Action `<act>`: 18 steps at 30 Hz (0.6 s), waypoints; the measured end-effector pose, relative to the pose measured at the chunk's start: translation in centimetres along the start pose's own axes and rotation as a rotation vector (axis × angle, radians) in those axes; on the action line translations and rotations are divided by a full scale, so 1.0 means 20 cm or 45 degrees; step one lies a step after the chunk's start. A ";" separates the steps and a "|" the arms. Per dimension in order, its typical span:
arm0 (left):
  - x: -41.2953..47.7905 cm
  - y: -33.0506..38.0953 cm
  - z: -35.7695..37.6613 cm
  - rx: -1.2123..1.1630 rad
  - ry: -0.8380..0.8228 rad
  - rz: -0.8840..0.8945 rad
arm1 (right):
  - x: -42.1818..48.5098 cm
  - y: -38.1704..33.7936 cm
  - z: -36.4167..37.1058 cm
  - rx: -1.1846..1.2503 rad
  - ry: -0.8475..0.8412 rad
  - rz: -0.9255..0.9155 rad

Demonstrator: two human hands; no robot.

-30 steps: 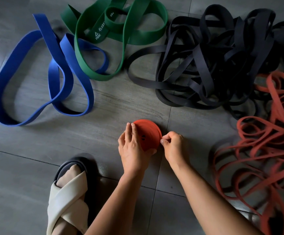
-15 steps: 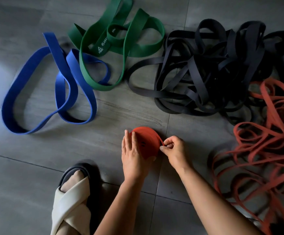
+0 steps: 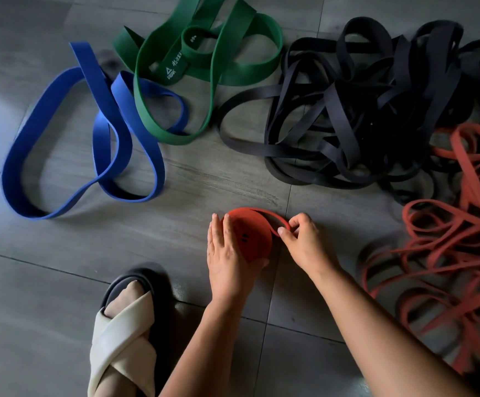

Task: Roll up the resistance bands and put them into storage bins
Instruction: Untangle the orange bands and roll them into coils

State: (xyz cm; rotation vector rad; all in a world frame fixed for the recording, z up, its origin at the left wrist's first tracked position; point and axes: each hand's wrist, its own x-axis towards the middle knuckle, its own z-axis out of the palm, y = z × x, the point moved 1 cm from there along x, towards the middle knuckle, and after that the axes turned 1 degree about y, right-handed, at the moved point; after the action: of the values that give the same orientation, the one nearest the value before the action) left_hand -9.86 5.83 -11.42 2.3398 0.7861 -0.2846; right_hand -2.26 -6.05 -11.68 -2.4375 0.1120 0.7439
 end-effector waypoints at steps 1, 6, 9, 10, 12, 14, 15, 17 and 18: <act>0.00 0.00 0.00 0.003 0.006 0.000 | 0.00 0.00 0.00 -0.024 0.004 -0.005; 0.00 -0.02 0.00 0.008 0.033 0.012 | 0.02 -0.02 -0.02 -0.135 0.062 -0.036; 0.00 -0.02 0.00 0.017 0.039 0.022 | 0.04 -0.04 -0.04 -0.189 0.108 -0.078; 0.01 -0.02 0.00 0.024 0.040 0.027 | 0.05 -0.04 -0.04 -0.211 0.115 -0.092; 0.01 -0.02 0.00 0.045 0.040 0.037 | 0.06 -0.05 -0.05 -0.250 0.119 -0.116; 0.01 -0.01 0.00 0.052 0.056 0.046 | 0.08 -0.06 -0.06 -0.235 0.129 -0.106; 0.01 -0.01 0.00 0.050 0.071 0.052 | 0.08 -0.06 -0.07 -0.212 0.130 -0.092; 0.02 -0.02 0.00 0.056 0.101 0.068 | 0.07 -0.03 -0.08 -0.152 0.134 -0.057; 0.02 -0.02 -0.01 0.064 0.114 0.070 | 0.06 -0.01 -0.09 -0.117 0.140 -0.040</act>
State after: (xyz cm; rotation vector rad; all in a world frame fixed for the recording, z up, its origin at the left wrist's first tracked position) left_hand -9.85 6.40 -11.70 2.4311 0.7632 -0.1791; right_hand -0.34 -6.85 -10.98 -2.5618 0.0833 0.6133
